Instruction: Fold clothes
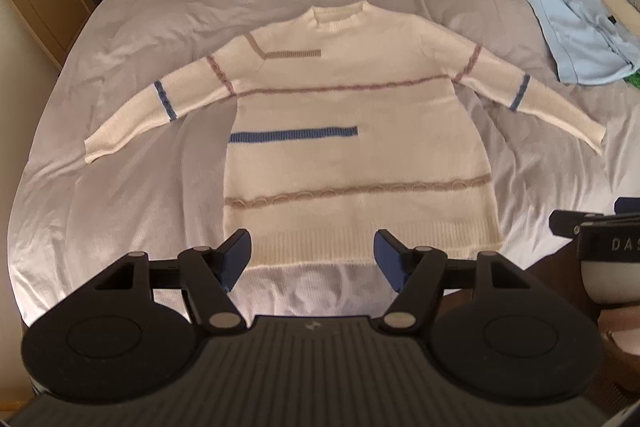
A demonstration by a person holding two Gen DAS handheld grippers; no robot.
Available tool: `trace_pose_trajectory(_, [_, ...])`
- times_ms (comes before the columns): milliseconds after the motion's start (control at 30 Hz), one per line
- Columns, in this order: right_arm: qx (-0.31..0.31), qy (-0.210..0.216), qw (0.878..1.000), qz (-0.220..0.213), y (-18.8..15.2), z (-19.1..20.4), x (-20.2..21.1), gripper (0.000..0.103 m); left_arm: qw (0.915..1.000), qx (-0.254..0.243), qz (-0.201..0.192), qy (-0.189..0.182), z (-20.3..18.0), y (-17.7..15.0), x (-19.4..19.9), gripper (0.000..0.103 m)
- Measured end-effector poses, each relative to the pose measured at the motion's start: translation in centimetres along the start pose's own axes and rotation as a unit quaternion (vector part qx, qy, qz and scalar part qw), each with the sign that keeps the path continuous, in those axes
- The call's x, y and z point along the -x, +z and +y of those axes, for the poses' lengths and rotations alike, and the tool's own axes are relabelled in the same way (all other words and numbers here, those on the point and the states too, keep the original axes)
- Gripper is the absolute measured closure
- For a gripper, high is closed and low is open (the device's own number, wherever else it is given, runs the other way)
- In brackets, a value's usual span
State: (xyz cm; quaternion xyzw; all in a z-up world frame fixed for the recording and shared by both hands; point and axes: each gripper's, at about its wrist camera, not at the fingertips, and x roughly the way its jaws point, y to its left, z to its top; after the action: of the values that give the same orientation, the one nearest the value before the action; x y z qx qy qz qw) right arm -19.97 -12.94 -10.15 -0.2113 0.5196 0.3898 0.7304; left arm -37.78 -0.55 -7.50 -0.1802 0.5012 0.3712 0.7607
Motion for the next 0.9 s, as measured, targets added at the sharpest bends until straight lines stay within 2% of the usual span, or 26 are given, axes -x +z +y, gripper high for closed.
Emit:
trace_pose_trajectory(533, [-0.032, -0.023, 0.999, -0.002, -1.0, -2.9, 0.7, 0.002, 0.9996, -0.025, 0.008, -0.007, -2.1, 0.1, -0.6, 0.038])
trace_pose_trajectory(900, [-0.015, -0.012, 1.000, -0.004, -0.7, -2.4, 0.5, 0.002, 0.9998, -0.007, 0.014, 0.012, -1.3, 0.2, -0.7, 0.038])
